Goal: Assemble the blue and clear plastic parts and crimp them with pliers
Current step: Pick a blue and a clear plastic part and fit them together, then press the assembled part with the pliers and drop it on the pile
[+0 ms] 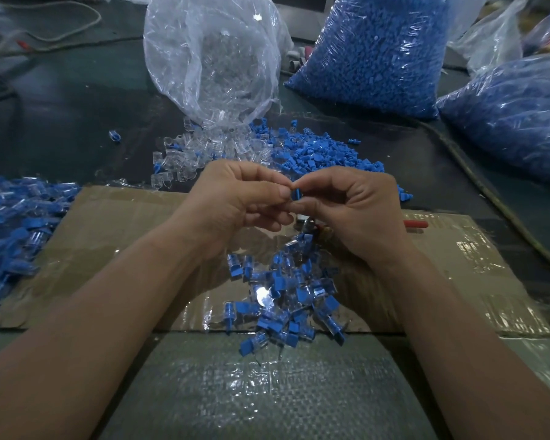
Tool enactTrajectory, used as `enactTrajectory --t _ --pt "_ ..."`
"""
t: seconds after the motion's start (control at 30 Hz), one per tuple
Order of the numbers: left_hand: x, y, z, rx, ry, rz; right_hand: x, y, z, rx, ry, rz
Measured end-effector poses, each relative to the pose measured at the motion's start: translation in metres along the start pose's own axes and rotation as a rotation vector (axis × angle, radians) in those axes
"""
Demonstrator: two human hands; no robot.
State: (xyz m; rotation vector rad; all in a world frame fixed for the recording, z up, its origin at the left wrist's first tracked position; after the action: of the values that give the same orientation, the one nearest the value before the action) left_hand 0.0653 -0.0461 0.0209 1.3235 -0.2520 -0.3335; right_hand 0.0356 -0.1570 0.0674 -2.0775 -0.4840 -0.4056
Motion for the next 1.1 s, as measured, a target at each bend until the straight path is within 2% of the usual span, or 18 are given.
enactTrajectory --t 0.43,0.77,0.9,1.1 --pt "0.002 -0.006 0.002 -0.023 -0.018 -0.058 0.000 0.000 0.000 -0.062 0.008 -0.049" --pt "0.003 -0.007 -0.004 0.056 0.007 -0.069 0.000 -0.003 0.006 -0.104 -0.036 -0.074" --pt "0.001 -0.004 -0.008 0.038 0.055 -0.041 0.003 0.010 -0.002 -0.154 -0.051 0.037" --pt "0.001 0.001 -0.017 0.009 0.134 -0.005 0.001 0.049 -0.043 -0.371 -0.080 0.273"
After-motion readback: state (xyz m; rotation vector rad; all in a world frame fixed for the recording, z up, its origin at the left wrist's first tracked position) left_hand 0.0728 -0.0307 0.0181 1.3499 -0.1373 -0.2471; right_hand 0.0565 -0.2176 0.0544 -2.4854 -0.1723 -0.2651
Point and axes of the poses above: each hand's wrist, its own x-axis towards the middle knuckle, its own z-axis out of the palm, y = z × x, the point moved 9 cm from there along x, towards the middle knuckle, and after that the axes turned 5 degrees about -x, right-handed, at the moved point
